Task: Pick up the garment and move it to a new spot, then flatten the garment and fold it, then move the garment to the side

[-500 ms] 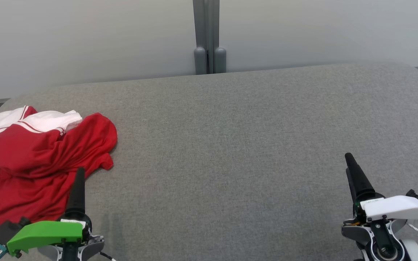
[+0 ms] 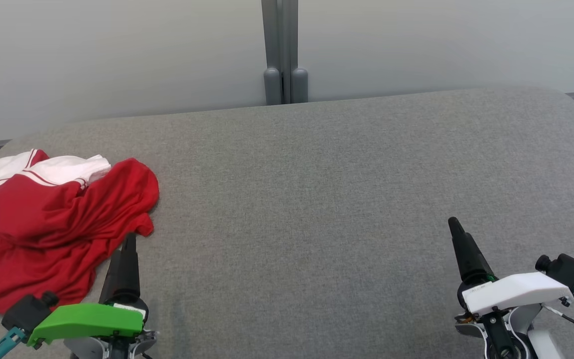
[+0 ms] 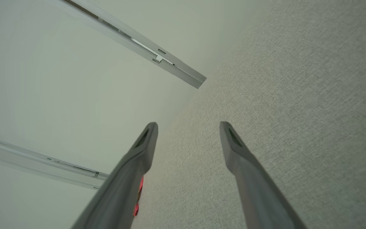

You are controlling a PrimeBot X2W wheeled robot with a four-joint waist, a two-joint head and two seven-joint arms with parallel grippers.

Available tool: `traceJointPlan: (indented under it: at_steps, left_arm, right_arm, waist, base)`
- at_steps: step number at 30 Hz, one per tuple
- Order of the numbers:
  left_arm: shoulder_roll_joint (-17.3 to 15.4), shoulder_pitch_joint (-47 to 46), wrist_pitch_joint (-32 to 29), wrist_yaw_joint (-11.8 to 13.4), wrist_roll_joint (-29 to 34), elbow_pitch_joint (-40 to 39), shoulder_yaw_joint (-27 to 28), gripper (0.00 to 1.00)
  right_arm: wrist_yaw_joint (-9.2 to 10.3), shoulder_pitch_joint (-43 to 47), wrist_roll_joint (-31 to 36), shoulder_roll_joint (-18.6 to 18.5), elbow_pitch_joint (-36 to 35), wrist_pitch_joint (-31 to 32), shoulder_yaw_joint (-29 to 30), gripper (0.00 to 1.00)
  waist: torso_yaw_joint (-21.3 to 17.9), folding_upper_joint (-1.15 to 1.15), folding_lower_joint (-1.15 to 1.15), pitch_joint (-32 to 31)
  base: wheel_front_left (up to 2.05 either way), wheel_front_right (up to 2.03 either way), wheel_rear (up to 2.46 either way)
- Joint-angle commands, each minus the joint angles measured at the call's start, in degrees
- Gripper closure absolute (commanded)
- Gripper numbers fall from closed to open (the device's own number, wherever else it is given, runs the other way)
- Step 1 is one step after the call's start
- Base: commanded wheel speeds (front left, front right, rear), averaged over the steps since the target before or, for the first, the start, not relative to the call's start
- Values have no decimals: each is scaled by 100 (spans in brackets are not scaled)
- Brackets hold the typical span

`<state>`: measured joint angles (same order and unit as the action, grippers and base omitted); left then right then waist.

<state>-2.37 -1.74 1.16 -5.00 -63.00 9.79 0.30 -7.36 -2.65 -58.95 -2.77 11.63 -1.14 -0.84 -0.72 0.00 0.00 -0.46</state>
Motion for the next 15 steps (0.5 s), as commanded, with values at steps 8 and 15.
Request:
traceJointPlan:
  at_steps: [8, 15]
  left_arm:
    - [-41, 35, 208, -42, 808, -169, -122, 0]
    - [-45, 100, 341, 26, 1338, -152, -171, 0]
  right_arm:
    - [-14, -47, 741, -20, -143, -210, -157, 0]
    - [-15, -19, 1294, -60, -157, -345, -320, 0]
  waist:
    - [-26, 0, 0, -22]
    - [-63, 0, 0, -58]
  base:
    - [0, 0, 0]
    - [0, 0, 0]
